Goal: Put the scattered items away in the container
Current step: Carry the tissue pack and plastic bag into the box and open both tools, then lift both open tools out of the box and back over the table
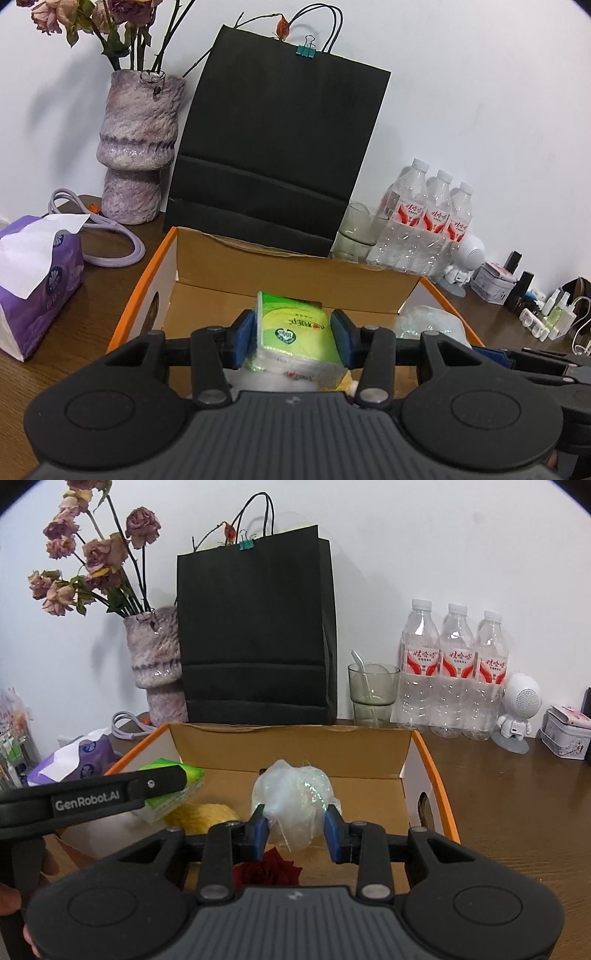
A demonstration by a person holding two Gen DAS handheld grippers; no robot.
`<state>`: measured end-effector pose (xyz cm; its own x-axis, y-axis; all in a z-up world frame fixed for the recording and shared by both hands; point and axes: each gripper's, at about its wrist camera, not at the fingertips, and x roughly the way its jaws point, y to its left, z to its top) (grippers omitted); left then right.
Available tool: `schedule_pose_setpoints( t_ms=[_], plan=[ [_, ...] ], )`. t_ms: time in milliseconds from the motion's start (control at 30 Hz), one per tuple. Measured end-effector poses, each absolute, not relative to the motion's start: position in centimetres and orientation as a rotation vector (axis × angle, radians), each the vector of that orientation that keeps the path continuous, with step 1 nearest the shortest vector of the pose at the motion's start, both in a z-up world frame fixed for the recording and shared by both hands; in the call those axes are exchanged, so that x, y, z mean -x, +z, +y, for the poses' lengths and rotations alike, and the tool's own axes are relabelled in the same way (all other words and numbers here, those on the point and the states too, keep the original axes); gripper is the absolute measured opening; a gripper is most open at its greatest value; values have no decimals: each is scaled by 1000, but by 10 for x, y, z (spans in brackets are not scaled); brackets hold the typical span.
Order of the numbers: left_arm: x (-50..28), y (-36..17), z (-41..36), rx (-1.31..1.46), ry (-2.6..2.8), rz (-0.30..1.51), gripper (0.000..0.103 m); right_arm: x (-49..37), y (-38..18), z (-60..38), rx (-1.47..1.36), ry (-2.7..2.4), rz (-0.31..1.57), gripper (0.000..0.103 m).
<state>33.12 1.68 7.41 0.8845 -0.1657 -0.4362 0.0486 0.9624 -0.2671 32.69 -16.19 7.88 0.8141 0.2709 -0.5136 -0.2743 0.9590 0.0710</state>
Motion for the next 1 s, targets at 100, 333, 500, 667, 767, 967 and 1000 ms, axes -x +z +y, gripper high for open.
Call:
schedule_pose_setpoints(
  t_ms=[100, 333, 500, 667, 767, 967, 1000],
  plan=[
    [-332, 73, 17, 251, -96, 491, 75, -328, 79, -162, 7, 280, 558, 50],
    [-330, 79, 17, 252, -66, 490, 103, -328, 85, -166, 27, 274, 565, 103],
    [-331, 79, 18, 255, -46, 499, 103, -328, 88, -171, 7, 274, 570, 103],
    [-330, 81, 19, 254, -37, 498, 103, -328, 88, -171, 5, 277, 573, 103],
    [-329, 82, 19, 252, -37, 493, 103, -327, 88, -170, 10, 278, 576, 103],
    [-322, 88, 16, 244, -37, 472, 103, -322, 93, -166, 28, 284, 570, 103],
    [-319, 90, 16, 246, -37, 468, 103, -320, 94, -165, 33, 284, 567, 103]
  ],
)
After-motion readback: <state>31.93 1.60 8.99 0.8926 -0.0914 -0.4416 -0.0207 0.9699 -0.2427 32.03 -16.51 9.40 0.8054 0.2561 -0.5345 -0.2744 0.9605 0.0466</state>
